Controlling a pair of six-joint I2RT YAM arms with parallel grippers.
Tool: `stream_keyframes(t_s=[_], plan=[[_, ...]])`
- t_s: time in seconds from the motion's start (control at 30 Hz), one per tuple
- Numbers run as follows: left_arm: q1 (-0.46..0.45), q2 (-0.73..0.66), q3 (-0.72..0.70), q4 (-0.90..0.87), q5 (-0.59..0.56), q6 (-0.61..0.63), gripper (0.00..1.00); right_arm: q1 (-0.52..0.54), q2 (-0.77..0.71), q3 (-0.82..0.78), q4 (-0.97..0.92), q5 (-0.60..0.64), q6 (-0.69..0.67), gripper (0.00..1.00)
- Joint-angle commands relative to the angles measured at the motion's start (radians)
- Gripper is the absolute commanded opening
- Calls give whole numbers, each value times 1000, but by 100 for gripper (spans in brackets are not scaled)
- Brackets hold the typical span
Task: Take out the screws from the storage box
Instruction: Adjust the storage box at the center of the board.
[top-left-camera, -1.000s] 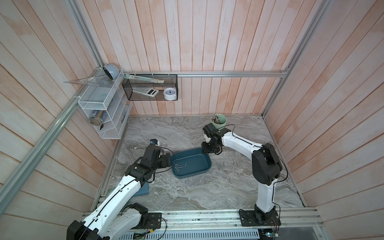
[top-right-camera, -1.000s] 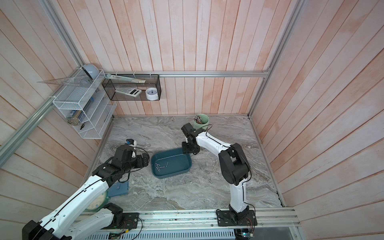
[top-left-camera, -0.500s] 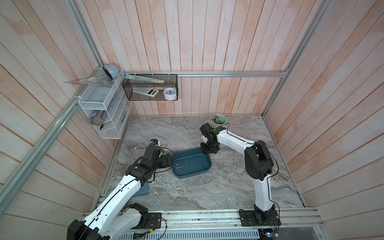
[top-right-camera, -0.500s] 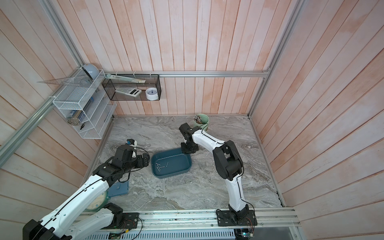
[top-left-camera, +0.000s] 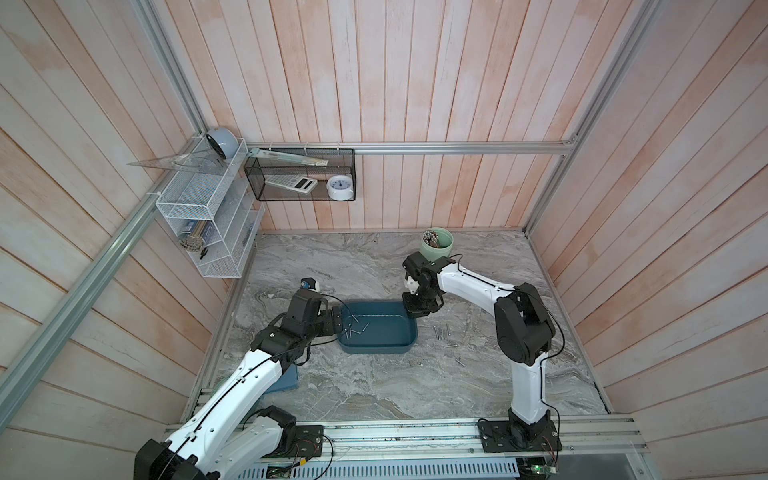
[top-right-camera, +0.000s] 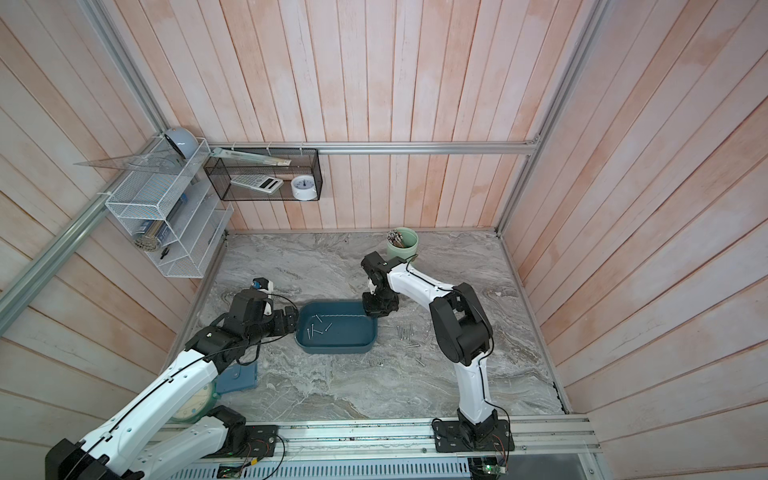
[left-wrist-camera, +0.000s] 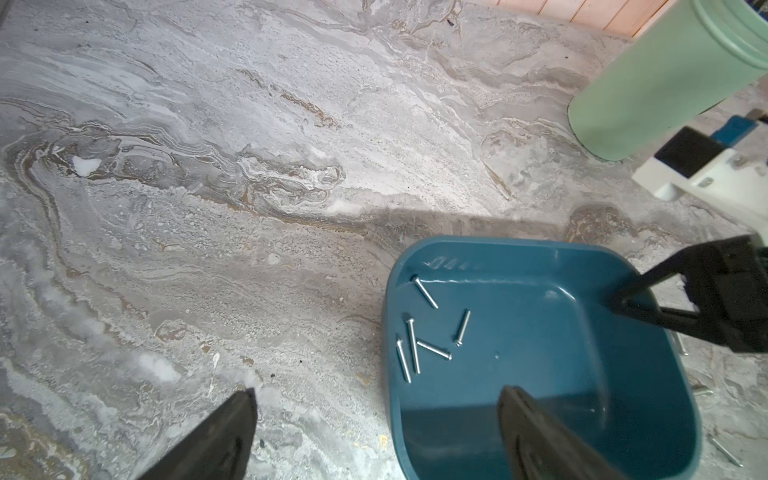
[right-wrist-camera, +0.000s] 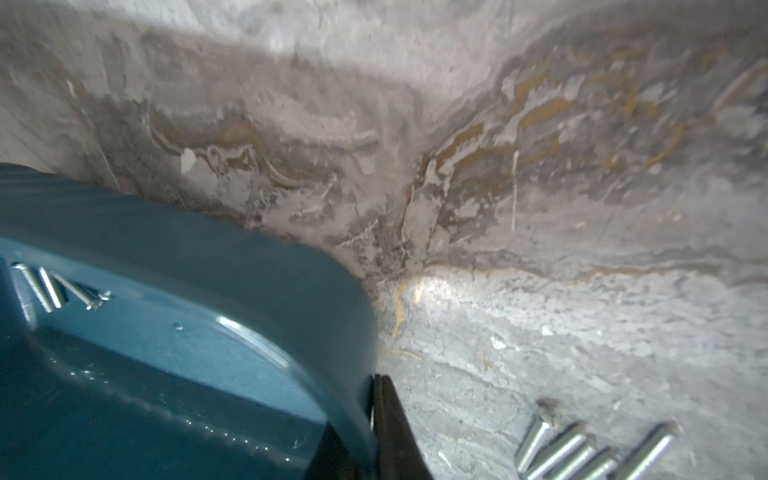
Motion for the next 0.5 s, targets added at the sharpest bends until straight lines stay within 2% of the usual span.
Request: stream_keyframes(t_s=[0.0, 0.23, 0.33, 0.47], plan=[[-2, -38, 17, -8, -42, 17, 96, -16, -41, -42, -46, -141, 43, 0], [-2, -139, -15, 39, -86, 23, 96, -25, -94, -153, 92, -350, 132, 0], [-2, -172, -29, 60, -84, 23, 96, -25, -108, -181, 133, -380, 155, 0], [-2, -180, -33, 70, -67, 22, 96, -25, -107, -181, 126, -347, 149, 0]])
